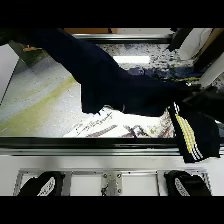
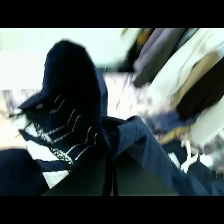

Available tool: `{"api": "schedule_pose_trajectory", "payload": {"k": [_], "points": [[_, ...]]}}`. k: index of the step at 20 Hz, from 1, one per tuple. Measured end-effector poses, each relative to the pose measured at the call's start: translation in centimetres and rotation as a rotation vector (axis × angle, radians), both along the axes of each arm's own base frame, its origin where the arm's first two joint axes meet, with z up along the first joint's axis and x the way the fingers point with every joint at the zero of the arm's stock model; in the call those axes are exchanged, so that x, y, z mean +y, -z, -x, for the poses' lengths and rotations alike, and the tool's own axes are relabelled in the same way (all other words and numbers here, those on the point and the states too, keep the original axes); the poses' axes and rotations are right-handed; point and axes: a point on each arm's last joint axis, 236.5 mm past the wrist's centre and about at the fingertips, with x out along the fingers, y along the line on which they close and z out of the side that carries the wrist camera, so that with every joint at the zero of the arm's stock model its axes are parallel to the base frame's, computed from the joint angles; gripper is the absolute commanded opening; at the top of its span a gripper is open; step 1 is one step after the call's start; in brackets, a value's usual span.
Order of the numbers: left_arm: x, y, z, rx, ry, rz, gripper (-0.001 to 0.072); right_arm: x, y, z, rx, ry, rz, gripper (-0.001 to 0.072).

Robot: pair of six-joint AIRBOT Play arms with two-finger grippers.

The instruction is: Fold the clothes and pants, and hang the long-sleeved shirts on hangers.

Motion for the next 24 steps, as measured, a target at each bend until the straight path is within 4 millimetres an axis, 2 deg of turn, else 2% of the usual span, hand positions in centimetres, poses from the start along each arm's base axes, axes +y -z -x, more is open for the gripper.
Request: {"api": "schedule_pose_trajectory", "payload": {"k": [2,4,6,7,9,10,12,13,14,15,16,18,19,20,22,24], "points": [[0.1,-2.0,2.6,-0.079,-0.018,0.013,0.0005,-0.4,-0.7,2.1,0.002,0.026,-0.012,0.0011],[0.4,-3.0,3.5,-0.131,-0.044,0.038,0.0005,-0.6,-0.7,3.4,0.032,0.051,-0.035,0.0011],[0.9,-2.6,2.4,-0.136,-0.067,0.065,0.0005,-0.7,0.2,4.0,0.109,0.076,-0.071,0.0010],[1.0,-1.6,1.1,-0.114,-0.071,0.077,0.0005,-0.7,1.0,4.0,0.162,0.089,-0.085,0.0011],[0.6,1.9,-3.1,-0.022,-0.064,0.094,0.0005,-0.6,3.6,3.5,0.291,0.110,-0.104,0.0011],[0.1,4.4,-5.7,0.039,-0.055,0.101,0.0005,-0.6,5.2,3.0,0.359,0.121,-0.108,0.0011],[-1.3,9.5,-10.8,0.153,-0.038,0.107,0.0006,-0.8,8.7,1.2,0.487,0.150,-0.103,0.0012],[-2.2,12.4,-13.6,0.212,-0.027,0.108,0.0007,-1.1,10.3,-0.3,0.529,0.176,-0.103,0.0020],[-3.1,15.2,-16.2,0.266,-0.016,0.105,0.0201,-1.4,11.6,-2.1,0.551,0.207,-0.106,0.0155],[-4.0,17.4,-18.2,0.308,-0.005,0.103,0.0601,-1.8,12.9,-4.1,0.556,0.239,-0.111,0.0456],[-4.9,19.6,-20.3,0.357,0.006,0.115,0.0682,-2.3,13.8,-6.4,0.544,0.273,-0.123,0.0617],[-5.8,22.7,-22.8,0.439,0.017,0.138,0.0680,-3.4,15.0,-10.7,0.489,0.326,-0.130,0.0608],[-5.7,23.8,-23.6,0.476,0.018,0.147,0.0604,-4.1,15.2,-12.3,0.456,0.348,-0.125,0.0607],[-5.1,24.8,-24.1,0.511,0.014,0.144,0.0605,-4.9,15.2,-13.6,0.427,0.368,-0.123,0.0607],[-3.0,26.6,-23.6,0.584,-0.003,0.100,0.0605,-6.6,14.9,-14.9,0.388,0.400,-0.117,0.0608],[-0.3,29.3,-21.9,0.678,-0.044,0.018,0.0605,-7.7,14.6,-14.9,0.373,0.409,-0.096,0.0607]]}}
